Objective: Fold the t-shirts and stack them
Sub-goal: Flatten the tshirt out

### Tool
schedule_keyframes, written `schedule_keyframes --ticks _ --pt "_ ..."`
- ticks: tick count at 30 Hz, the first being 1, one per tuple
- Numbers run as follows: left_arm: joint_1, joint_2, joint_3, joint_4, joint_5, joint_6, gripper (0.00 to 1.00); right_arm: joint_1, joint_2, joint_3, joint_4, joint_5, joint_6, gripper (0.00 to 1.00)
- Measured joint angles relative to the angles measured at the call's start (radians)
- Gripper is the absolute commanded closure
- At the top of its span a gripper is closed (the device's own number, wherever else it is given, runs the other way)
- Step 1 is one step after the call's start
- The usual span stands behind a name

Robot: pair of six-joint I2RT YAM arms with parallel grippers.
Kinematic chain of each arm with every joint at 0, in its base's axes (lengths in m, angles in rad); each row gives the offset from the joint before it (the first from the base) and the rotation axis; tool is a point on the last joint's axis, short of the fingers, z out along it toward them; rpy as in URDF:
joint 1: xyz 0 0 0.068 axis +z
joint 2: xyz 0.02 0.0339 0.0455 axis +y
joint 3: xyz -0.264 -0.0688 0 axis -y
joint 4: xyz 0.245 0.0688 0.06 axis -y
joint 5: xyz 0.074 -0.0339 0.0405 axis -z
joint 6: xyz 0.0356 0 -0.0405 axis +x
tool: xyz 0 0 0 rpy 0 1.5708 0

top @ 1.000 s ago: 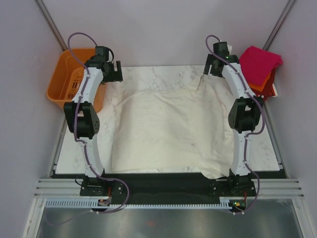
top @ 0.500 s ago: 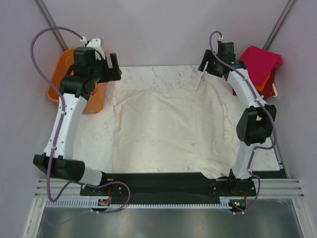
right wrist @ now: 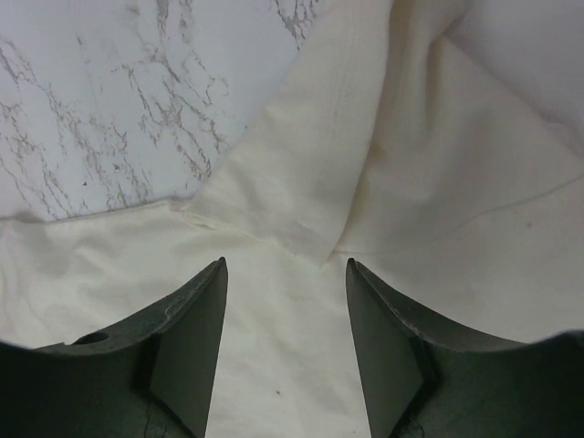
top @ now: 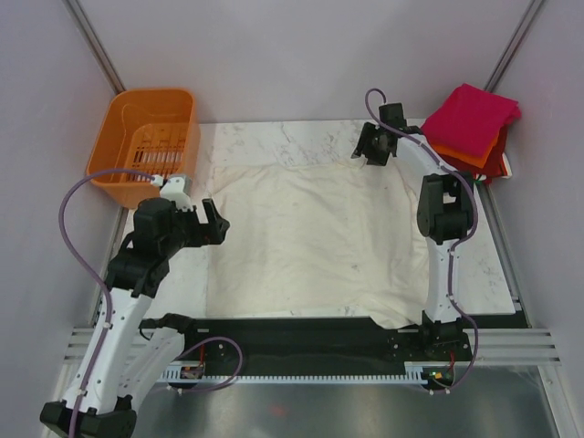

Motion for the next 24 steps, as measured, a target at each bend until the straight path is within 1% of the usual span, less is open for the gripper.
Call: schedule_keyframes --ticks 5,10,11,13,14,17,19,22,23,24 --pt "0.000 -0.134 -0.079 0.023 -0.021 -0.015 0.03 0.007 0.037 0.006 0.018 0.007 0.018 0.39" --pt "0.000 -0.175 -0.086 0.022 -0.027 -0.017 0.05 0.018 0.082 0.016 0.031 0.013 0.026 0.42" --pt "0.000 -0.179 -0.086 0.021 -0.029 -0.018 0.05 0.020 0.090 0.018 0.034 0.016 0.027 0.46" --pt "-0.005 -0.194 -0.087 0.018 -0.044 -0.024 0.05 0.022 0.103 0.024 0.041 0.023 0.031 0.50" --pt "-0.008 -0.205 -0.090 0.018 -0.050 -0.026 0.05 0.022 0.104 0.027 0.042 0.025 0.032 0.58" --pt "-0.013 -0.251 -0.114 0.017 -0.079 -0.031 0.05 0.023 0.105 0.028 0.046 0.031 0.037 0.70" --pt "-0.013 -0.261 -0.118 0.016 -0.092 -0.032 0.05 0.024 0.105 0.028 0.050 0.034 0.044 0.73" --pt "-0.013 -0.259 -0.123 0.015 -0.107 -0.033 0.05 0.026 0.105 0.028 0.056 0.045 0.047 0.81" --pt "-0.013 -0.258 -0.125 0.015 -0.108 -0.034 0.05 0.027 0.105 0.028 0.058 0.048 0.047 0.86" --pt "-0.013 -0.257 -0.126 0.015 -0.108 -0.034 0.05 0.029 0.105 0.029 0.061 0.050 0.046 0.87"
